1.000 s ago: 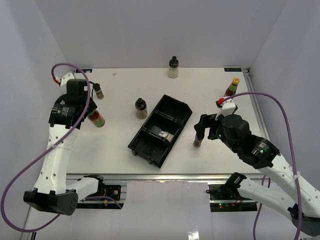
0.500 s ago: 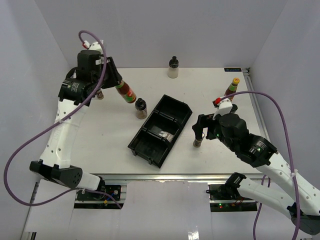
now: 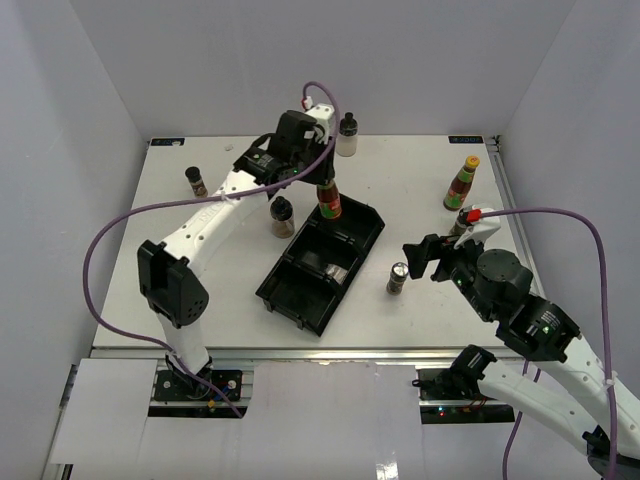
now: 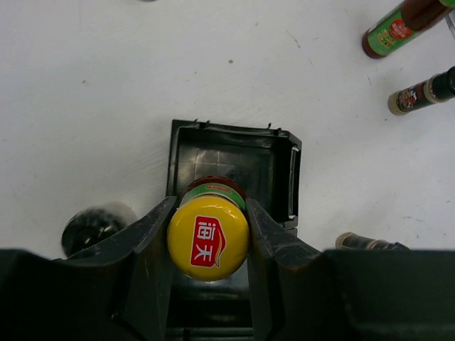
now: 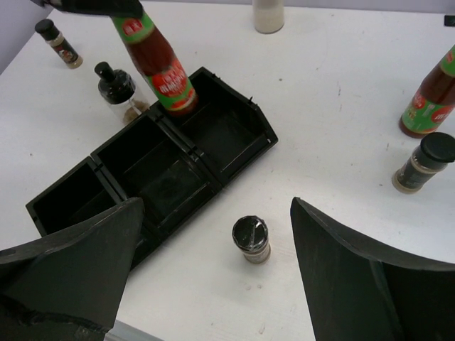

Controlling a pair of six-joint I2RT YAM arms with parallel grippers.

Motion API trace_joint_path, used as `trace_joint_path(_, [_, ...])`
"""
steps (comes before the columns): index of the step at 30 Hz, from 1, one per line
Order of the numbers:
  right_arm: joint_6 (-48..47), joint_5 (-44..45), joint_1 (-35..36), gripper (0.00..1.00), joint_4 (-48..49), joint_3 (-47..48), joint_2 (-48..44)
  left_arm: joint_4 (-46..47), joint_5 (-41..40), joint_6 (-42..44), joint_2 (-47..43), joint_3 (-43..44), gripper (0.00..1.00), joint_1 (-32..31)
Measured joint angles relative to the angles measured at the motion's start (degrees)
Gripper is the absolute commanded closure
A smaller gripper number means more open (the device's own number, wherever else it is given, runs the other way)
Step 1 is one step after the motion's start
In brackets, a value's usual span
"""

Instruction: Organize the condiment bottles

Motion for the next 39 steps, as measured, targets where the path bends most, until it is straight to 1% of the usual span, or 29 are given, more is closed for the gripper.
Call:
trace_joint_path(4, [-1.2, 1.6, 0.0, 0.1, 1.4, -0.1, -0.9, 3.8, -1.6, 2.6, 4.6, 0.9, 1.0, -4.0])
trace_joint_path(7, [-1.8, 2.4, 0.0, 0.1, 1.6, -0.1, -1.3, 7.2, -2.2, 3.9, 5.8, -0.2, 1.0, -5.3])
trace_joint_path(13, [-3.0, 3.5, 0.0, 0.1, 2.2, -0.4, -2.5, 13.9, -4.7, 5.7, 5.5, -5.7, 1.0, -5.3])
trace_joint_path(18, [-3.5, 4.0, 0.0, 0.1, 2.9, -1.0, -3.3, 15.2, -7.1, 7.4, 5.5, -7.8, 1.0, -5.4])
trace_joint_path(21, [-3.9, 4.1, 0.0, 0.1, 2.9, -1.2, -3.5, 17.9, -8.0, 8.0, 5.4, -9.9, 1.0, -5.5])
trace_joint_path(29, [-4.5, 4.3, 0.0, 0.1, 4.0, -1.5, -4.9, 21.3, -9.0, 8.6, 5.4, -14.7, 1.0, -5.7])
trace_joint_path(30, [-4.6, 4.4, 0.0, 0.1, 4.1, -1.6, -5.1, 21.6, -9.1, 8.6, 5.4, -15.3, 0.95, -5.7])
trace_joint_path(31, [-4.6, 4.4, 0.0, 0.1, 4.2, -1.8, -5.2, 21.7, -9.1, 8.6, 5.4, -15.7, 0.86, -5.7])
trace_joint_path(32, [-4.6, 4.4, 0.0, 0.1, 4.2, -2.0, -5.3, 22.0, -9.2, 8.6, 5.4, -16.0, 0.71, -5.7])
trace_joint_path(36, [-4.6, 4.5, 0.0, 0.1, 4.2, -2.3, -5.4, 22.8, -9.2, 8.6, 5.4, -16.1, 0.4, -5.7])
trace_joint_path(37, [-4.6, 4.5, 0.0, 0.1, 4.2, -2.3, -5.4, 22.9, -9.2, 8.6, 5.4, -16.1, 0.34, -5.7])
trace_joint_path(39, [-4.6, 4.5, 0.0, 0.1, 4.3, -2.6, -5.5, 23.8, -9.3, 8.6, 5.4, -16.1, 0.29, -5.7])
